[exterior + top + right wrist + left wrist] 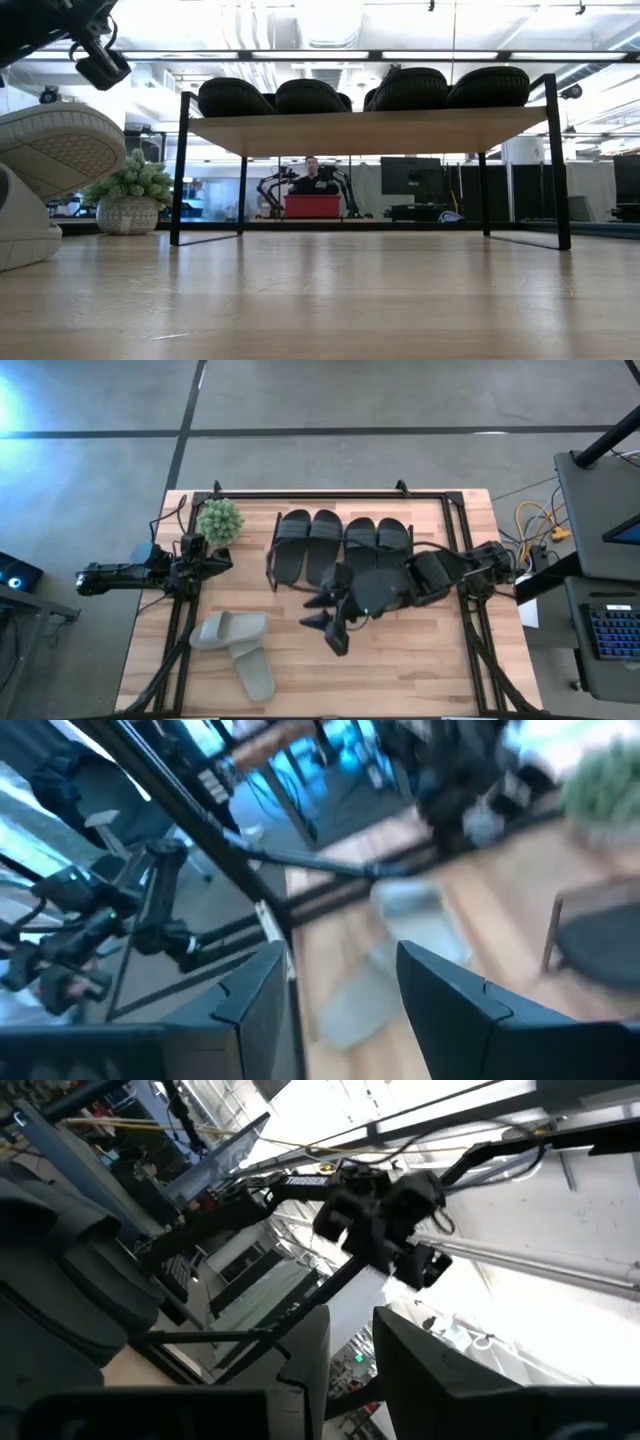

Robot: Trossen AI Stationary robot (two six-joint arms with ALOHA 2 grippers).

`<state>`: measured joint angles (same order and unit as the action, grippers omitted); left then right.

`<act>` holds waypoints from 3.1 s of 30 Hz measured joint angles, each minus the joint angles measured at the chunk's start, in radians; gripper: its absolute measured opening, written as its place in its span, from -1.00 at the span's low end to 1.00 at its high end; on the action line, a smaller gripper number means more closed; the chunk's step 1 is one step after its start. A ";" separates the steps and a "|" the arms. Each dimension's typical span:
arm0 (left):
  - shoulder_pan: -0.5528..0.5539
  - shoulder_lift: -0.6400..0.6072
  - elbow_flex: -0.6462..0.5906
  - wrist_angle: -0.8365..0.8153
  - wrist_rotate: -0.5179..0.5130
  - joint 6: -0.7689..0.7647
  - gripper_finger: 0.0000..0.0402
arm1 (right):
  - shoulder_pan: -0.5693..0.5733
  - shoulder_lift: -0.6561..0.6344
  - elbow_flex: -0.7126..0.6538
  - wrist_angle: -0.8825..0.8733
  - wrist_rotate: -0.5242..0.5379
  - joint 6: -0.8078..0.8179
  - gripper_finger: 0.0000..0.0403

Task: Pick and place slides into the shelf
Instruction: Put the gray slipper under the shelf

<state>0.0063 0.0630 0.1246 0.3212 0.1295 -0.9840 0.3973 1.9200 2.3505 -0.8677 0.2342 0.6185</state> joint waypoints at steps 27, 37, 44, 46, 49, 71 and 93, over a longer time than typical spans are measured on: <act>0.000 0.000 -0.017 -0.001 0.045 -0.003 -0.67 | -0.044 -0.005 -0.311 0.408 -0.273 -0.156 -0.09; 0.000 0.009 -0.018 0.000 0.045 -0.003 -0.67 | -0.048 -0.243 -0.787 0.746 -0.258 -0.087 -0.09; 0.000 0.010 -0.018 0.001 0.045 -0.003 -0.67 | -0.050 -0.552 -1.085 0.764 -0.079 -0.091 -0.09; 0.000 0.010 -0.018 0.001 0.045 -0.003 -0.67 | -0.059 -0.641 -1.147 0.689 -0.026 -0.025 -0.09; 0.000 0.010 -0.018 0.001 0.045 -0.003 -0.67 | -0.059 -0.752 -1.234 0.641 0.013 0.158 -0.09; 0.000 0.092 -0.018 0.012 -0.087 -0.003 -0.67 | -0.198 -1.136 -1.939 1.372 -0.208 -0.278 -0.09; 0.000 0.152 -0.018 0.090 -0.248 0.197 -0.67 | -0.413 -1.547 -2.195 1.276 -0.288 -0.266 -0.09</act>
<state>0.0063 0.2153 0.1070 0.4109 -0.1186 -0.7873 -0.0160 0.3728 0.1559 0.4084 -0.0537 0.3529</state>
